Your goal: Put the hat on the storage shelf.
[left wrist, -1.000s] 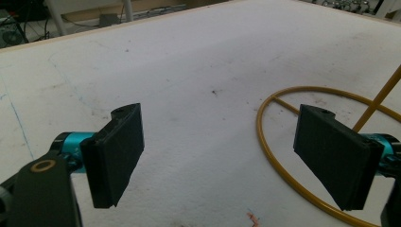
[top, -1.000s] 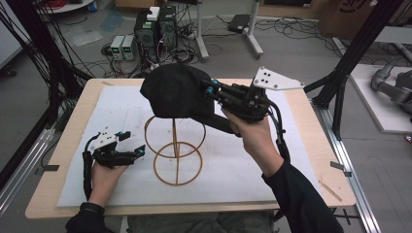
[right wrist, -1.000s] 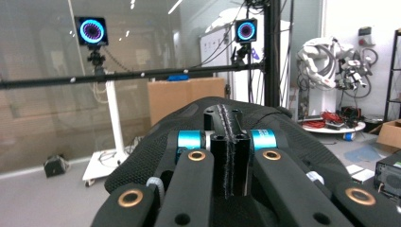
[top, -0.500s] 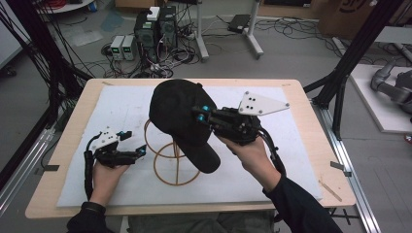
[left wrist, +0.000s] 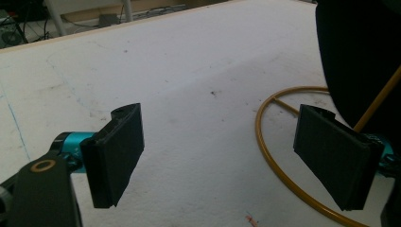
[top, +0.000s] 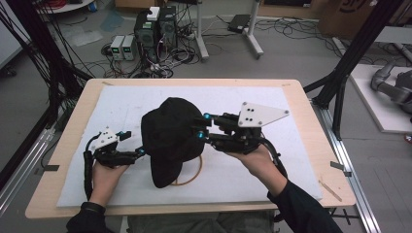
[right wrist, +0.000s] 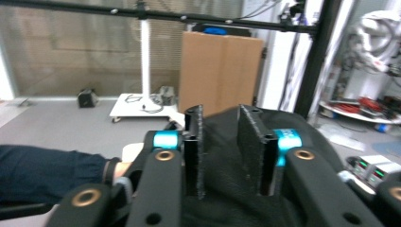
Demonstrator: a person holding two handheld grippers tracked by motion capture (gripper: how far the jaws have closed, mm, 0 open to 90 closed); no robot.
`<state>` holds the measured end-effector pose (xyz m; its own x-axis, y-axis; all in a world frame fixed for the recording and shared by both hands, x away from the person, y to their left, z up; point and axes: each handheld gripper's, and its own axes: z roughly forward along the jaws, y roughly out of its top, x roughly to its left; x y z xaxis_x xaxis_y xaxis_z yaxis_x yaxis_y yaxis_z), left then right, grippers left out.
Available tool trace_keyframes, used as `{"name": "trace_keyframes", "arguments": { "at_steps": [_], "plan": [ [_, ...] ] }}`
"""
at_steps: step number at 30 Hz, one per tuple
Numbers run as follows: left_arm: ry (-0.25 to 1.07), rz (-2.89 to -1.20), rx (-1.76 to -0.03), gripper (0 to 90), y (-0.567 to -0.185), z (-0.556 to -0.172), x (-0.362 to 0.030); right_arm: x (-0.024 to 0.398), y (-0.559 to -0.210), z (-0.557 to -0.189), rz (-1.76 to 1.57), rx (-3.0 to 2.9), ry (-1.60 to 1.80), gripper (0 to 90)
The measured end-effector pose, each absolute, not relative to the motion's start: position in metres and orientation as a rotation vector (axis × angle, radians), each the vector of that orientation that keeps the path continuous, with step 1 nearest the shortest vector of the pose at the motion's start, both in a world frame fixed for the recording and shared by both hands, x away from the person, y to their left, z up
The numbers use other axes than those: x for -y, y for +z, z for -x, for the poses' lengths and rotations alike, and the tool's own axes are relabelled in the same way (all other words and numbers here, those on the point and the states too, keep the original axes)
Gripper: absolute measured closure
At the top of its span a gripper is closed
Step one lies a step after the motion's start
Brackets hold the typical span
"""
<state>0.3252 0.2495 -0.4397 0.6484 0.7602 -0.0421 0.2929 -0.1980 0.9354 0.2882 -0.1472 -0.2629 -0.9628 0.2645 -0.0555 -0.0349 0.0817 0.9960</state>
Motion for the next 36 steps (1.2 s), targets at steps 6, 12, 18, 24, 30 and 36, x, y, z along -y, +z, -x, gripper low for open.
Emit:
{"name": "trace_keyframes", "arguments": {
  "at_steps": [6, 12, 18, 24, 30, 36],
  "plan": [
    [0.536, -1.776, -0.850, 17.0, -0.439, -0.325, -0.250, 0.179, -0.273, -0.308, -0.408, -2.039, 1.953, 51.4],
    [0.557, -1.760, -0.860, 17.0, -0.438, -0.326, -0.254, 0.242, -0.306, -0.347, -0.766, -1.924, 1.760, 37.0],
    [0.589, -1.738, -0.874, 16.9, -0.435, -0.329, -0.259, 0.297, -0.346, -0.365, -1.073, -1.847, 1.607, 27.1],
    [0.600, -1.727, -0.877, 16.9, -0.433, -0.330, -0.261, 0.337, -0.378, -0.372, -1.151, -1.909, 1.481, 23.1],
    [0.607, -1.724, -0.880, 16.8, -0.433, -0.331, -0.262, 0.361, -0.386, -0.370, -1.012, -2.039, 1.353, 23.1],
    [0.617, -1.719, -0.883, 16.8, -0.433, -0.330, -0.263, 0.369, -0.391, -0.365, -1.012, -2.023, 1.348, 22.0]
  ]
}}
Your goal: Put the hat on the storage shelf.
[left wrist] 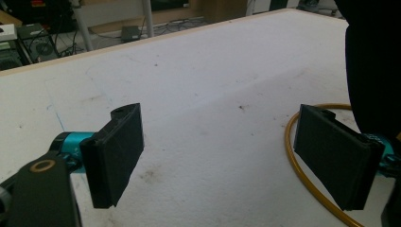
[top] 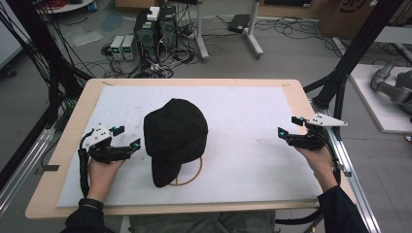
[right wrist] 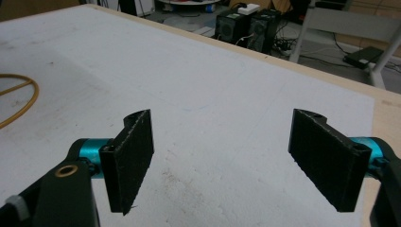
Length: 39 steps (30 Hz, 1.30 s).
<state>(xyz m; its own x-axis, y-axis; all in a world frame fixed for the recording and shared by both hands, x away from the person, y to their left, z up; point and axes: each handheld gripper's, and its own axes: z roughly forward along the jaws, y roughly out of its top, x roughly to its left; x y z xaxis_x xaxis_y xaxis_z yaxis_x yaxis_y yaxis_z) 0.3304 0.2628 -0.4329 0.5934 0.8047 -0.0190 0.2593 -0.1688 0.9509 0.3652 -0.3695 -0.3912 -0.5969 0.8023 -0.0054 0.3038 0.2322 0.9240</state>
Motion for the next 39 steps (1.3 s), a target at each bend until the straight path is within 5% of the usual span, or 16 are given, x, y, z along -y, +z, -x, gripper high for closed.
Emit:
{"name": "trace_keyframes", "arguments": {
  "at_steps": [39],
  "plan": [
    [0.614, -1.744, -0.901, 16.7, -0.435, -0.332, -0.259, 0.341, -0.444, -0.350, -1.260, -1.910, 1.388, 22.4]
  ]
}}
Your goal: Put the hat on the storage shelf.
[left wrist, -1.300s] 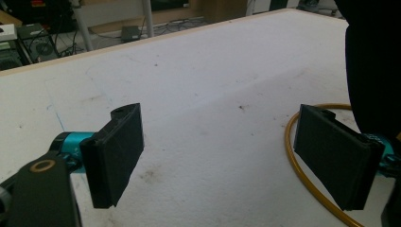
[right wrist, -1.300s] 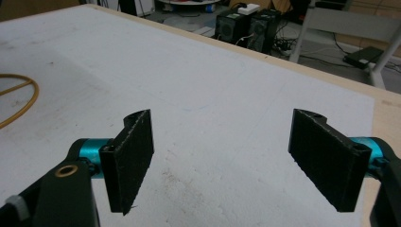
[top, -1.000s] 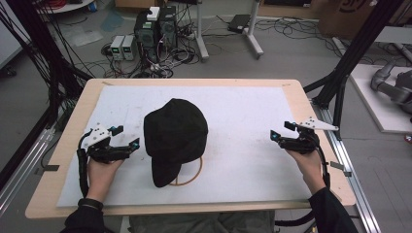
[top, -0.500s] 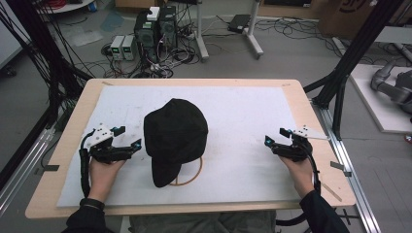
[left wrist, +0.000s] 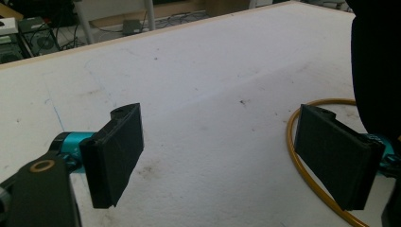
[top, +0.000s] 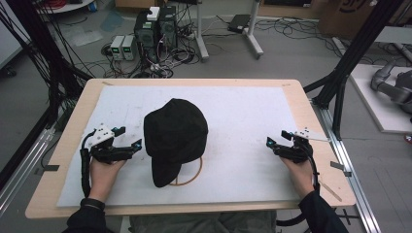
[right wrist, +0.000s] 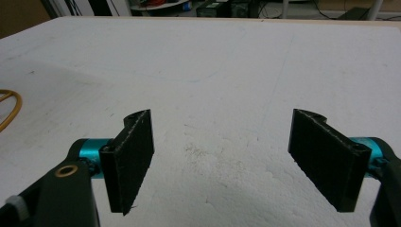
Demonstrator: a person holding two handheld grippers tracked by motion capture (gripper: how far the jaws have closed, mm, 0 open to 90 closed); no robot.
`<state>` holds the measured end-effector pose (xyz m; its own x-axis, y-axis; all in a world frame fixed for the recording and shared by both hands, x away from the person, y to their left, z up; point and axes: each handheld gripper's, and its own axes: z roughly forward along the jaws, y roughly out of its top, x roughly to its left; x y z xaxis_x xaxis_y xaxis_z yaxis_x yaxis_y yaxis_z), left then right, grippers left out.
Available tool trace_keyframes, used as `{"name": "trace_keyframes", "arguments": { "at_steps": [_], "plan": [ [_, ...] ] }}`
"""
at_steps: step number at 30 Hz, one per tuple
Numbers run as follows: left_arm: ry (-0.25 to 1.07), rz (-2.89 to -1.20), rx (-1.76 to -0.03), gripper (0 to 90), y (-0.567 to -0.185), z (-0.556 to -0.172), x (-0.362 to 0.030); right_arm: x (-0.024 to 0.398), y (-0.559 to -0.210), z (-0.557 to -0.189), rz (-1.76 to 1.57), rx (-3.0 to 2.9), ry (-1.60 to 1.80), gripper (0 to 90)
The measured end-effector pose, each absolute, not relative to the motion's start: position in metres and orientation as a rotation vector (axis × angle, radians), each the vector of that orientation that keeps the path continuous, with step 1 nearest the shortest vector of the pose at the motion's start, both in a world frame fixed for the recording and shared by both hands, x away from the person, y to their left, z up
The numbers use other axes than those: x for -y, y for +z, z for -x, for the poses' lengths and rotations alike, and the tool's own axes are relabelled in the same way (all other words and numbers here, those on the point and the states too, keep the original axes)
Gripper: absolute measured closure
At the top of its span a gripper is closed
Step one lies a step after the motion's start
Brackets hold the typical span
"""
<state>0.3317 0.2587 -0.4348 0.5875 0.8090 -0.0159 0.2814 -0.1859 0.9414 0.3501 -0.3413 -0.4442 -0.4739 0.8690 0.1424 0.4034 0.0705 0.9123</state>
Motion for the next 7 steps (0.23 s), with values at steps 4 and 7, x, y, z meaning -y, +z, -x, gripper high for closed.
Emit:
{"name": "trace_keyframes", "arguments": {
  "at_steps": [4, 7],
  "plan": [
    [0.611, -1.747, -0.911, 16.7, -0.4356, -0.3324, -0.2587, 0.3410, -0.4454, -0.3509, -1.267, -1.911, 1.379, 22.0],
    [0.610, -1.749, -0.919, 16.7, -0.4358, -0.3325, -0.2590, 0.3410, -0.4462, -0.3520, -1.270, -1.908, 1.379, 21.8]
  ]
}}
